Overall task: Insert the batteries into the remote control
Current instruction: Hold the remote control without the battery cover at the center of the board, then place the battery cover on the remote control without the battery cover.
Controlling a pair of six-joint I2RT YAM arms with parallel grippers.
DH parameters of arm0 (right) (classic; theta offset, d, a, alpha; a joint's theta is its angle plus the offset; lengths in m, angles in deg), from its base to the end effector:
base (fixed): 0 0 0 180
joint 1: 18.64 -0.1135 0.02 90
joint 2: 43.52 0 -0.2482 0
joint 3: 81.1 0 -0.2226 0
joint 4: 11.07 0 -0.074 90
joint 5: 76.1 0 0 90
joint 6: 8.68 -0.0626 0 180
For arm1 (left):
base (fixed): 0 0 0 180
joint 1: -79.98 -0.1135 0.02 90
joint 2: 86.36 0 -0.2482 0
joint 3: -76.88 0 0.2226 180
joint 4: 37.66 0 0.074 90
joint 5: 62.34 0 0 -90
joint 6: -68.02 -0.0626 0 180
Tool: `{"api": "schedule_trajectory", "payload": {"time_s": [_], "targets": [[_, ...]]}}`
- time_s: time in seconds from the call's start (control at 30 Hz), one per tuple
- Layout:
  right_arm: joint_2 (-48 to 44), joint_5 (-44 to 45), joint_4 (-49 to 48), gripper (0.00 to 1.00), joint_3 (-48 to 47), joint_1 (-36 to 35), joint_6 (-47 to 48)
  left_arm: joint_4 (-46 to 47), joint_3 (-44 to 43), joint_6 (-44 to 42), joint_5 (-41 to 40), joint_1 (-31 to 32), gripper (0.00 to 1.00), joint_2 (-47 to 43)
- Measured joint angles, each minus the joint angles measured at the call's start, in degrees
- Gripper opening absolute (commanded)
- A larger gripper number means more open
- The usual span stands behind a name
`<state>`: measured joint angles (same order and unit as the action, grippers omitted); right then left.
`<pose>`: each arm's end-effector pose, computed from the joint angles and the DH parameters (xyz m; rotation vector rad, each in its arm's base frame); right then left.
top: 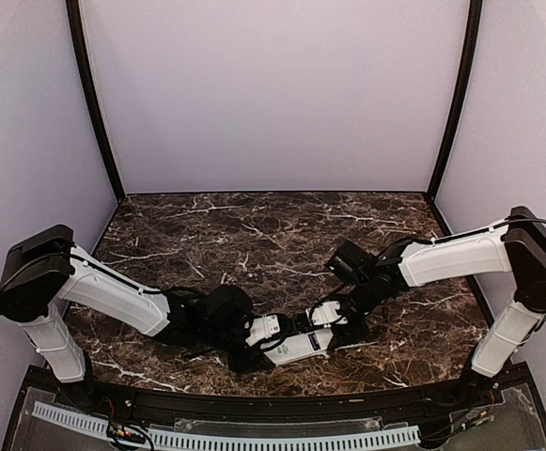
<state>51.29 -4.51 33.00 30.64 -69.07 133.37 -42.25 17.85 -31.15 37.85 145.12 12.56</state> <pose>0.1658 0.2317 0.1355 -2.2057 1.6727 0.4417 0.1270 -0.3005 0.1209 1.5438 1.8864 -0.6713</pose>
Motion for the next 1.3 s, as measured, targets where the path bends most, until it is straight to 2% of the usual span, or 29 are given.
{"api": "schedule_trajectory", "payload": {"time_s": [0.43,0.9,1.1,1.3], "targets": [[0.3,0.0,0.5,0.56,0.0,0.2,-1.1,0.0,0.0,-0.8,0.0,0.0,0.44,0.1],[3.5,-0.7,0.5,0.6,-1.4,0.4,-2.1,-0.5,-0.4,-1.0,0.0,0.0,0.52,0.3],[3.5,-1.4,0.5,0.66,-1.6,0.6,-2.9,-0.6,-0.6,-1.2,0.0,0.0,0.55,0.4],[3.5,-2.2,0.4,0.8,-2.2,0.6,-3.2,-0.9,-0.8,-1.4,0.0,0.0,0.59,0.5]]}}
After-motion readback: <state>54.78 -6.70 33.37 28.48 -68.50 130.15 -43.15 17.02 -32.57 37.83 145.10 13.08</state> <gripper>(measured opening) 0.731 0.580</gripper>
